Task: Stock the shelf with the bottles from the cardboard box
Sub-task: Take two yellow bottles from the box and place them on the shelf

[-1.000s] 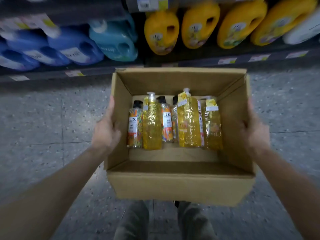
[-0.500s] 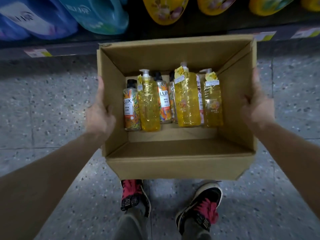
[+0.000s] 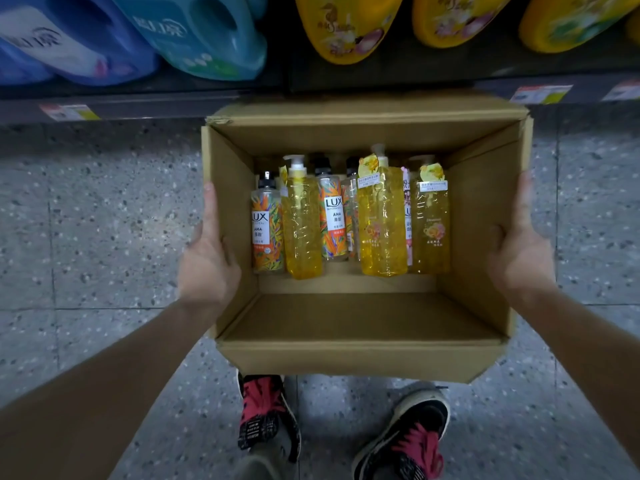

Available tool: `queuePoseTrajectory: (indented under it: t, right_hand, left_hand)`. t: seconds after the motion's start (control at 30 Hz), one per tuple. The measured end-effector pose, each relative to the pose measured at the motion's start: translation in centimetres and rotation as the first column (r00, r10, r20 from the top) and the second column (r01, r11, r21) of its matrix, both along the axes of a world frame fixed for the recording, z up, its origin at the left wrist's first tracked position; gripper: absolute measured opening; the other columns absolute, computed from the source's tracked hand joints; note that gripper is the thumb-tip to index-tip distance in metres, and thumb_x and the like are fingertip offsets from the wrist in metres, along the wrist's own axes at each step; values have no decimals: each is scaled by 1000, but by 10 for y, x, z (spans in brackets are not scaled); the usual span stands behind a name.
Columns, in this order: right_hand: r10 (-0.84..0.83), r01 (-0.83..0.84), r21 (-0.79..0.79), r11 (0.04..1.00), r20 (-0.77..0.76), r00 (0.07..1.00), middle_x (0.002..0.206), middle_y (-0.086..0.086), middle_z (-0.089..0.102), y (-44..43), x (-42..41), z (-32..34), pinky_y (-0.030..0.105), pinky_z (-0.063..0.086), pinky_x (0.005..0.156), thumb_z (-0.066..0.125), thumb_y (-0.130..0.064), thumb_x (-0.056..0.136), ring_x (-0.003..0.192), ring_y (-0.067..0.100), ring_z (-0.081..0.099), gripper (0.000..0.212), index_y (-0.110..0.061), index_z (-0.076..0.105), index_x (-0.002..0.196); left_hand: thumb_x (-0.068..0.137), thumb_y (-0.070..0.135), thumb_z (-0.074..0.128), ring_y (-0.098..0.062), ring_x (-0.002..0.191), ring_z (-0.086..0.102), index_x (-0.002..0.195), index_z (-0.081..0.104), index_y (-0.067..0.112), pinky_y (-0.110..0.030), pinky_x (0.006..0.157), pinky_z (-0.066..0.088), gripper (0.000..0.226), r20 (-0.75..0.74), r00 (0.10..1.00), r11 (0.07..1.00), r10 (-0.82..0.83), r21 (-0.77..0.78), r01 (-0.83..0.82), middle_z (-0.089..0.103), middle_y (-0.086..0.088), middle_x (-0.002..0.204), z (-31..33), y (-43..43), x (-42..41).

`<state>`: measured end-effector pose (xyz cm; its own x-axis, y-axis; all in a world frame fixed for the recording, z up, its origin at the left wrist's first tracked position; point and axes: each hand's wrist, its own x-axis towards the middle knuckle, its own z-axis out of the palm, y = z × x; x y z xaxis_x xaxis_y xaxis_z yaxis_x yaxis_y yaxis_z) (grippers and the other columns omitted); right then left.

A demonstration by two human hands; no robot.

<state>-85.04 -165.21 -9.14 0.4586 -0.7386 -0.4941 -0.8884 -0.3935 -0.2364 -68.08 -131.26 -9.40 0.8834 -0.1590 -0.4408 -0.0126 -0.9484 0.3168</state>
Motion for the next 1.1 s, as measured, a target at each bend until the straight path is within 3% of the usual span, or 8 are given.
queuePoseTrajectory:
  t: [0.1, 0.33, 0.47, 0.57, 0.67, 0.8, 1.0, 1.1]
  right_hand:
    - [-25, 25, 24, 999, -28, 999, 95, 20, 53, 2, 4, 3, 44, 45, 78, 43, -14, 108, 62, 22, 48, 87, -49, -19, 157]
    - [18, -18, 20, 1000, -17, 1000, 127, 33, 58, 5, 0, 3, 53, 48, 96, 46, -10, 105, 104, 44, 62, 92, -48, -21, 157]
    - [-6, 5, -3, 1000, -95, 995, 150, 32, 36, 6, 5, 4, 58, 37, 111, 50, -15, 104, 130, 50, 47, 94, -50, -19, 157]
    - [88, -112, -241, 964, -109, 990, 161, 31, 19, 10, 8, 3, 56, 23, 121, 56, -24, 97, 143, 52, 26, 87, -30, 0, 164]
    - [278, -248, -412, 877, 15, 960, 159, 26, 30, 27, 21, 8, 51, 27, 119, 55, -26, 97, 142, 46, 32, 68, -13, 27, 158]
    - [257, -243, -111, 964, 132, 957, 139, 16, 52, 55, 52, -8, 47, 46, 102, 55, -31, 102, 126, 35, 51, 50, -10, 45, 147]
    - [-13, 22, 207, 978, -44, 999, 148, 17, 47, 77, 85, -52, 51, 51, 100, 67, -56, 92, 130, 37, 52, 85, -8, 32, 153]
    - [-56, 75, 252, 965, -83, 995, 146, 17, 49, 74, 96, -67, 37, 48, 83, 68, -58, 92, 127, 34, 56, 93, -6, 24, 155]
  left_hand:
    - [103, 7, 49, -45, 100, 69, 163, -14, 40, -50, 92, 53, 93, 7, 1000, 999, -14, 44, 14, 58, -21, 147, 0, 1, 1]
    - [100, 10, 53, -44, 124, 60, 161, -17, 45, -50, 108, 47, 99, -47, 999, 1000, -10, 3, 10, 35, -18, 165, -1, 6, 1]
    - [94, 22, 59, -50, 150, 24, 166, 10, 17, -57, 127, 17, 87, 214, 963, 980, -166, 145, 136, 15, -29, 168, 3, 0, -13]
    - [92, 19, 61, -49, 148, 31, 158, 35, 8, -56, 125, 22, 71, 306, 871, 923, -385, 133, 361, 26, -28, 165, 9, -10, -30]
    - [97, 21, 57, -43, 138, 44, 157, 34, 10, -52, 116, 36, 65, 157, 895, 906, -418, 146, 398, 37, -22, 158, -1, -25, -40]
    - [103, 41, 48, -41, 127, 52, 151, 36, 5, -50, 105, 41, 61, -103, 993, 979, -54, 191, 73, 49, -20, 141, -30, -46, -26]
    - [105, 55, 41, -38, 138, 43, 157, 27, 3, -48, 113, 36, 75, -264, 960, 951, -95, 261, 166, 38, -21, 153, -73, -58, 10]
    - [101, 61, 46, -36, 140, 43, 155, 35, 7, -47, 115, 36, 77, -272, 957, 966, -103, 203, 162, 37, -17, 155, -90, -62, 18]
